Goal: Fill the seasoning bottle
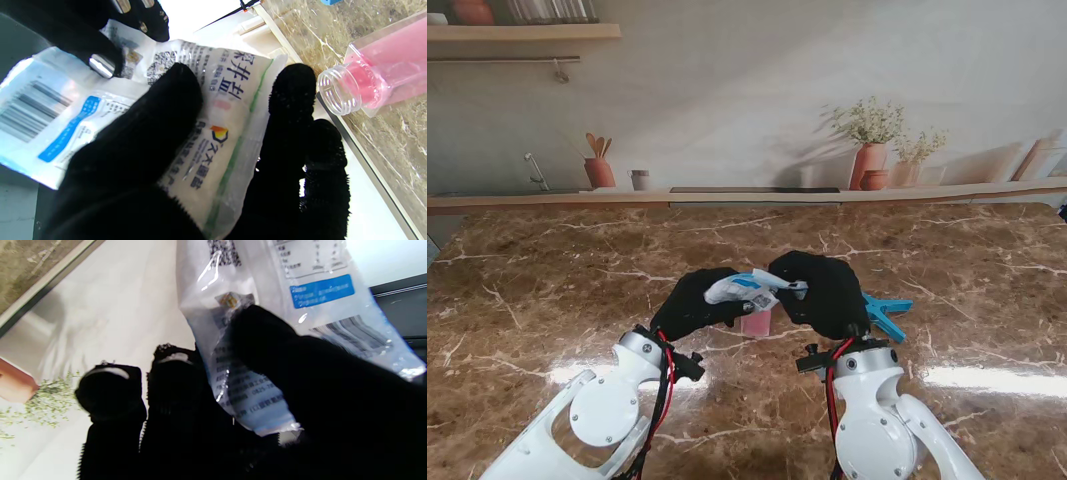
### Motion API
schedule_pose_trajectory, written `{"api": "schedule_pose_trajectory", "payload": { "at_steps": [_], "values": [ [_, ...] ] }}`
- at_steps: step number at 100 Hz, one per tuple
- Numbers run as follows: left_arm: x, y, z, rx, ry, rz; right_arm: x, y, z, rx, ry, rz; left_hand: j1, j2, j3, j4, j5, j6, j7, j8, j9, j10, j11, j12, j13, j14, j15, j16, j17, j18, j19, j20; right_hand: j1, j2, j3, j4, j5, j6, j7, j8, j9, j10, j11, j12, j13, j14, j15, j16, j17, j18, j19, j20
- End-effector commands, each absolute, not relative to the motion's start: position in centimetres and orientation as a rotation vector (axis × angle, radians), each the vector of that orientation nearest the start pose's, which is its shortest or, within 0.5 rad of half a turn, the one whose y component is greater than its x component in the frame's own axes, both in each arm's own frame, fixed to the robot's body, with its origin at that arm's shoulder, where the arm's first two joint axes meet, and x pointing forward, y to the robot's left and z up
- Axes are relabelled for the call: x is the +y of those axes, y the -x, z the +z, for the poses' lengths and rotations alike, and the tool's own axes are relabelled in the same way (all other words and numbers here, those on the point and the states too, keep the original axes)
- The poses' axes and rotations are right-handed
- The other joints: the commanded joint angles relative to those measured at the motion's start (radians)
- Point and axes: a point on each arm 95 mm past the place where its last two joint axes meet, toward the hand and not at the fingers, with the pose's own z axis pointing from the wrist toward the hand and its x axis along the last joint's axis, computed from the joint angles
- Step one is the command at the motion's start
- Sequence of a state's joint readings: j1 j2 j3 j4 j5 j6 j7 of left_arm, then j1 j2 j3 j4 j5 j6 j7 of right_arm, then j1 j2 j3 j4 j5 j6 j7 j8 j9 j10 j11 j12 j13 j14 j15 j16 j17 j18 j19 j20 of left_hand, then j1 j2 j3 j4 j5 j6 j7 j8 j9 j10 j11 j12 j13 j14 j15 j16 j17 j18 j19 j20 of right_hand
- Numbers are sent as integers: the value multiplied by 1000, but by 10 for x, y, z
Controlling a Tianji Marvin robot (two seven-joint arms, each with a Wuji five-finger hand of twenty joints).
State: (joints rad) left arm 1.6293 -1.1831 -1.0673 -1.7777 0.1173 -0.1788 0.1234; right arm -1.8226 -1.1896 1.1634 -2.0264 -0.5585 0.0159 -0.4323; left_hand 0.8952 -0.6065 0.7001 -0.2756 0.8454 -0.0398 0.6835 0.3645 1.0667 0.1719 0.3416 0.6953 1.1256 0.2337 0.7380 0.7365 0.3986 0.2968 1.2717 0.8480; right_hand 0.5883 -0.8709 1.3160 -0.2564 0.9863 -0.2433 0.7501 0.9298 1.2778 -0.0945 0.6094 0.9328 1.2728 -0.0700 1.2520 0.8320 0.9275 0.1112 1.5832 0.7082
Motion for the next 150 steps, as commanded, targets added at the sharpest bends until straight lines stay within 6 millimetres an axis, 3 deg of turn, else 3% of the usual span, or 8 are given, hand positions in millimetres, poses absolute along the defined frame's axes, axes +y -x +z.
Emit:
{"api": "schedule_pose_trajectory", "payload": {
  "at_steps": [1, 17, 29, 62, 89, 103, 113, 150],
  "values": [
    [-97, -353, -290, 874, 1891, -2459, 69, -310, -232, -878, 1959, -2843, 135, 197, 61, 67, 11, -53, 116, 26, 6, -64, 43, 3, -24, -24, -7, 20, -5, -6, -11, 23, 47, 46, 178, 115, 120, -85, 154, 134, 117, -38, 155, 58, 51, -61, 47, 24, 35, 7, 67, -20],
    [-96, -353, -291, 828, 1942, -2505, 65, -311, -232, -801, 2056, -2795, 145, 188, 100, 50, 39, -60, 140, 64, 12, -61, 36, -11, -29, 6, 12, 33, -8, 3, -6, 30, 40, 42, 193, 131, 126, -76, 156, 136, 138, -31, 160, 51, 52, -65, 83, 27, 70, 18, 82, -25],
    [-93, -354, -290, 886, 1957, -2503, 61, -312, -230, -756, 2118, -2760, 168, 200, 157, 25, 82, -59, 258, 249, 49, -72, 163, 44, -1, -1, 64, 51, 10, -4, 16, 38, 29, 37, 201, 136, 117, -67, 151, 126, 149, -27, 157, 35, 51, -64, 100, 25, 102, 20, 95, -31],
    [-89, -357, -286, 867, 2012, -2502, 44, -315, -218, -777, 2102, -2763, 166, 164, 288, 33, 154, -38, 368, 433, 111, -31, 351, 123, 124, 20, 178, 86, 150, 19, 93, 38, 52, 52, 41, 29, -73, 50, 193, -361, 81, 43, 27, -115, 46, 25, -82, -68, 50, -8, 34, -65],
    [-77, -361, -278, 890, 1996, -2459, 28, -316, -208, -811, 2086, -2878, 160, 166, 293, 45, 158, -43, 373, 444, 110, -33, 369, 117, 126, 18, 186, 92, 153, 22, 97, 39, 96, 117, -49, 17, -92, 36, 207, -370, 36, 28, 7, -118, 41, 42, -223, -96, -32, -5, -49, -43],
    [-70, -366, -272, 924, 1982, -2421, 19, -318, -220, -1027, 2074, -2943, 160, 169, 290, 44, 155, -41, 368, 445, 109, -34, 369, 114, 126, 18, 183, 92, 150, 21, 96, 38, -102, 135, -100, 50, -242, 86, 66, -411, -169, 35, -165, -186, -187, 62, -539, -162, -292, -1, -300, -59],
    [-65, -372, -269, 981, 1966, -2385, 12, -322, -234, -1276, 2059, -2973, 159, 172, 287, 43, 151, -45, 362, 445, 106, -35, 368, 112, 124, 16, 181, 92, 148, 19, 95, 38, -244, 262, -186, 185, -249, 151, -274, -287, -320, 42, -245, -400, -338, 67, -763, -275, -433, -6, -510, -85],
    [-46, -394, -258, 1140, 1906, -2262, -17, -337, -283, -1758, 2132, -2730, 158, 182, 274, 42, 149, -51, 356, 446, 102, -44, 366, 108, 117, 16, 172, 94, 137, 16, 91, 40, -458, 392, -581, 244, -496, 236, -549, -426, -678, 57, -508, -681, -738, 16, -1158, -619, -708, -176, -1032, -393]
  ]
}}
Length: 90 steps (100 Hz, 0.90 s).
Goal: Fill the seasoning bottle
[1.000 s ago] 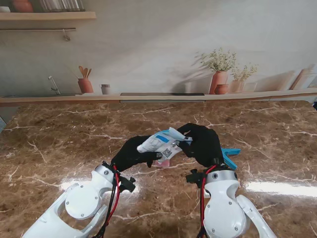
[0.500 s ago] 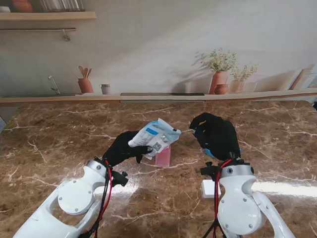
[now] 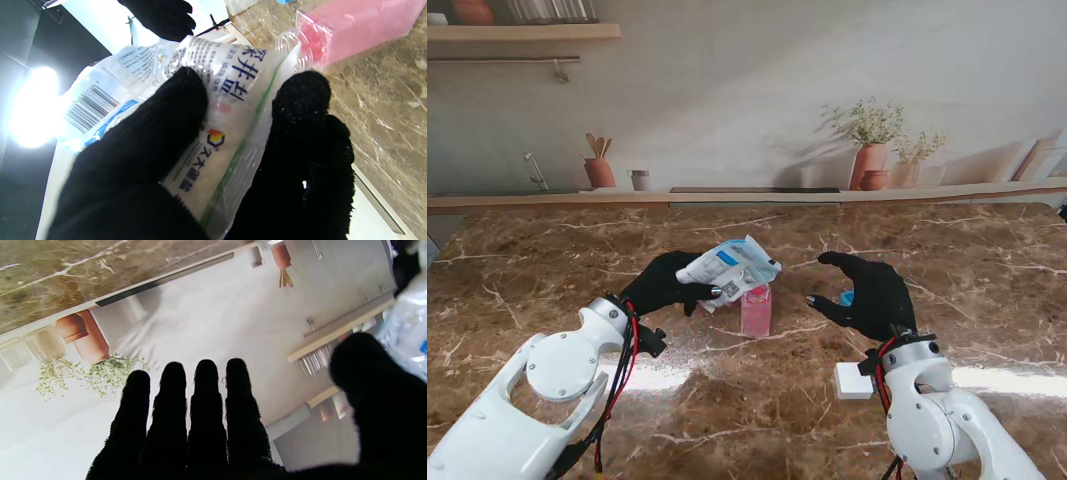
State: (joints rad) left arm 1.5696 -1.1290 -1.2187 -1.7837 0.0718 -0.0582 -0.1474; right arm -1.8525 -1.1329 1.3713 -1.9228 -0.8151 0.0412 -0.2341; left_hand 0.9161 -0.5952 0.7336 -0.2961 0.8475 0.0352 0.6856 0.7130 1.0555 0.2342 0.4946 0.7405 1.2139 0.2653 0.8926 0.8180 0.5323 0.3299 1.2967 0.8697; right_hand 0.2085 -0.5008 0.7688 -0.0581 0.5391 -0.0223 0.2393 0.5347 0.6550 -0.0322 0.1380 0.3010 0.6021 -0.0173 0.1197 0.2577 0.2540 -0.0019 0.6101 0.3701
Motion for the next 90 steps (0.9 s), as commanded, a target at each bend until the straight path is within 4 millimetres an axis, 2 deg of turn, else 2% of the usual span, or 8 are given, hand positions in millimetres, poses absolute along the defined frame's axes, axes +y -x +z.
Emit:
{"api": "schedule_pose_trajectory", "payload": {
  "at_steps": [1, 11, 23, 45, 90],
  "values": [
    [-45, -395, -258, 1145, 1905, -2258, -18, -337, -284, 1091, -1315, 1681, 137, 171, 241, 62, 147, -126, 354, 98, 113, -106, 212, 63, 29, -16, 17, 13, 3, -17, 66, 18, -87, 22, -32, 47, -54, 16, -42, -35, -63, -5, -41, -54, -74, -39, -28, -48, -37, -67, -64, -60],
    [-41, -399, -259, 1182, 1904, -2223, -26, -339, -296, 1143, -1307, 1634, 138, 172, 240, 62, 145, -127, 353, 98, 112, -108, 212, 63, 26, -18, 15, 14, 0, -17, 65, 18, -163, 46, -9, 51, -87, 28, -73, -67, -116, -6, -62, -101, -119, -59, -40, -74, -58, -98, -101, -98],
    [-37, -403, -260, 1213, 1897, -2189, -34, -340, -308, 1184, -1299, 1589, 137, 172, 238, 62, 144, -129, 355, 99, 112, -110, 213, 63, 27, -18, 15, 15, 0, -18, 65, 19, -208, 81, 0, 55, -109, 34, -85, -79, -151, -5, -69, -118, -150, -68, -45, -81, -76, -111, -116, -111],
    [-31, -411, -262, 1273, 1870, -2114, -38, -341, -323, 1191, -1338, 1561, 137, 172, 237, 62, 144, -128, 357, 100, 111, -110, 214, 63, 26, -19, 13, 16, -1, -20, 65, 20, -186, 82, 8, 63, -105, 17, -75, -79, -163, 3, -52, -123, -156, -57, -34, -79, -84, -91, -117, -113],
    [-32, -424, -255, 1354, 1738, -1964, -37, -340, -333, 1178, -1380, 1567, 134, 165, 242, 64, 146, -121, 353, 94, 117, -105, 216, 59, 35, -21, 15, 16, 8, -21, 71, 19, -146, 81, 1, 76, -91, 5, -46, -64, -148, 11, -35, -113, -141, -41, -21, -66, -77, -71, -103, -98]
  ]
}}
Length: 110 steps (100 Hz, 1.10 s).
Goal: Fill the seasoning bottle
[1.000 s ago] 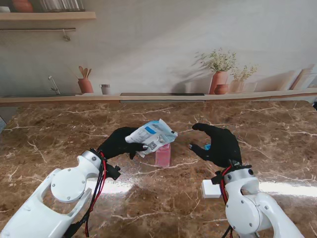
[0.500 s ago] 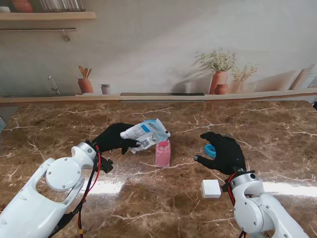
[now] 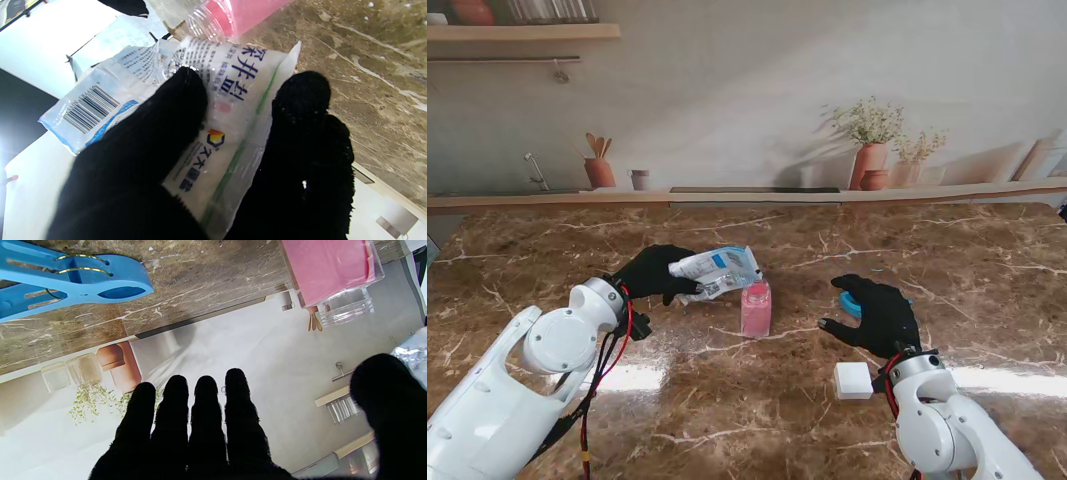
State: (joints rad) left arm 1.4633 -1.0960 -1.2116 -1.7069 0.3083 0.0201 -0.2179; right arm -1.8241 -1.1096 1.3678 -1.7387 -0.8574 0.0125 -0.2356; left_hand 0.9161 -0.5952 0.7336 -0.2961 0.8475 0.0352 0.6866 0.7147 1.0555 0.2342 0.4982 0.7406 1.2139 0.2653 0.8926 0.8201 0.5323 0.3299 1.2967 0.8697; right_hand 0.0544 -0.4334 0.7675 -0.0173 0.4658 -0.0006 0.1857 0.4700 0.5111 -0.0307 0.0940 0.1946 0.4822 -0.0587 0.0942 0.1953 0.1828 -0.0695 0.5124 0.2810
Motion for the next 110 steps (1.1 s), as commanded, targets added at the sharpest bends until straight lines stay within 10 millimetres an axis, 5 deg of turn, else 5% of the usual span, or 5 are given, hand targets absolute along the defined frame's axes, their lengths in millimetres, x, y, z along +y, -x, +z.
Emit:
{"api": "schedule_pose_trajectory", "payload": {
  "at_steps": [1, 110],
  "values": [
    [-32, -424, -255, 1357, 1735, -1960, -37, -340, -333, 1178, -1381, 1566, 134, 165, 243, 64, 145, -120, 352, 92, 116, -105, 212, 58, 35, -22, 15, 14, 9, -21, 71, 19, 9, 14, 3, 36, -18, -17, 8, 1, -3, 9, 9, -6, -22, 1, 4, -3, -6, -3, -6, -9],
    [-69, -444, -217, 1632, 1389, -1679, -43, -334, -346, 1146, -1458, 1564, 120, 136, 245, 39, 123, -90, 294, 23, 117, -94, 145, 17, 40, -22, -3, -17, 37, -42, 86, -12, 40, 20, 16, 25, -15, -18, 21, 16, 5, 13, 11, 14, -17, 14, 9, 14, -6, 12, 1, 15]
  ]
}}
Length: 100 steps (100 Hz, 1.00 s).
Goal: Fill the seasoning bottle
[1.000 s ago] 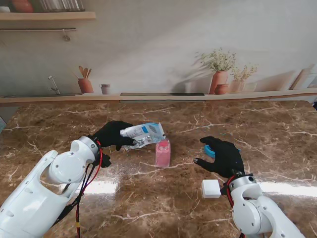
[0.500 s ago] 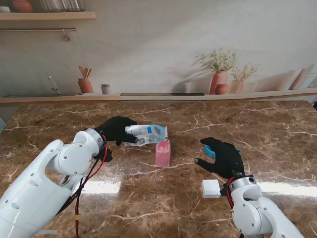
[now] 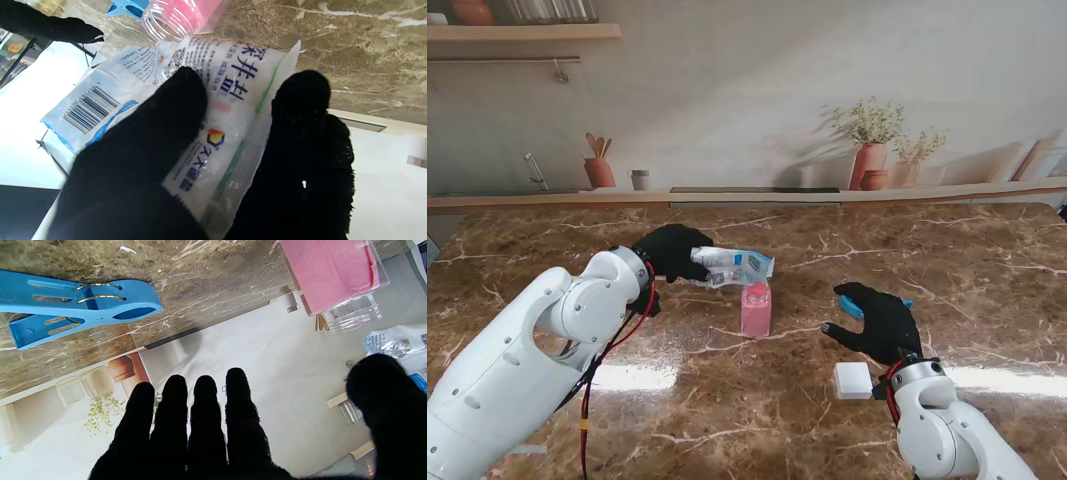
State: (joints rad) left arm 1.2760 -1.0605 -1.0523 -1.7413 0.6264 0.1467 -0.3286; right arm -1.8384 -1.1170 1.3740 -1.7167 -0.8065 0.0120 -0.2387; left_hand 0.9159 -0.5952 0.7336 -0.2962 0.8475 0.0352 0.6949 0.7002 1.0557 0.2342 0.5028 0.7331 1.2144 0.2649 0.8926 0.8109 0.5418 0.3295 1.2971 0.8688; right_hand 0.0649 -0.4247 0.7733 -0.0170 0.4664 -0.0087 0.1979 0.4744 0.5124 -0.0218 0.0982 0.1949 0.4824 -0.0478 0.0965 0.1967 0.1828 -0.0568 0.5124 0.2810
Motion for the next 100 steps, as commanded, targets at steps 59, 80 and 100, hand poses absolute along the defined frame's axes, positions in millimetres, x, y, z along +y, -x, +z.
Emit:
{"api": "schedule_pose_trajectory", "payload": {
  "at_steps": [59, 80, 100],
  "values": [
    [-75, -448, -207, 1744, 1231, -1600, -46, -334, -350, 1130, -1479, 1562, 65, 135, 219, 27, 94, -113, 267, -107, 119, -91, 64, -3, 42, -76, -19, -44, 39, -75, 72, -44, 35, 14, 18, 19, 4, -18, 19, 18, 18, 5, 13, 24, -2, 15, 18, 27, -2, 16, 11, 31],
    [-79, -448, -205, 1755, 1214, -1592, -47, -333, -351, 1127, -1484, 1562, 56, 136, 218, 27, 89, -111, 260, -128, 117, -88, 62, -5, 42, -76, -17, -44, 39, -75, 73, -46, 35, 15, 20, 18, 6, -21, 22, 20, 22, 6, 13, 28, 0, 17, 19, 32, -1, 19, 13, 35],
    [-80, -449, -203, 1754, 1209, -1584, -48, -333, -352, 1122, -1487, 1560, 53, 138, 219, 27, 88, -109, 263, -137, 118, -86, 62, -6, 42, -74, -18, -44, 39, -75, 73, -46, 37, 15, 22, 17, 11, -23, 25, 22, 24, 7, 13, 30, 2, 18, 19, 35, 1, 22, 14, 38]
  ]
}}
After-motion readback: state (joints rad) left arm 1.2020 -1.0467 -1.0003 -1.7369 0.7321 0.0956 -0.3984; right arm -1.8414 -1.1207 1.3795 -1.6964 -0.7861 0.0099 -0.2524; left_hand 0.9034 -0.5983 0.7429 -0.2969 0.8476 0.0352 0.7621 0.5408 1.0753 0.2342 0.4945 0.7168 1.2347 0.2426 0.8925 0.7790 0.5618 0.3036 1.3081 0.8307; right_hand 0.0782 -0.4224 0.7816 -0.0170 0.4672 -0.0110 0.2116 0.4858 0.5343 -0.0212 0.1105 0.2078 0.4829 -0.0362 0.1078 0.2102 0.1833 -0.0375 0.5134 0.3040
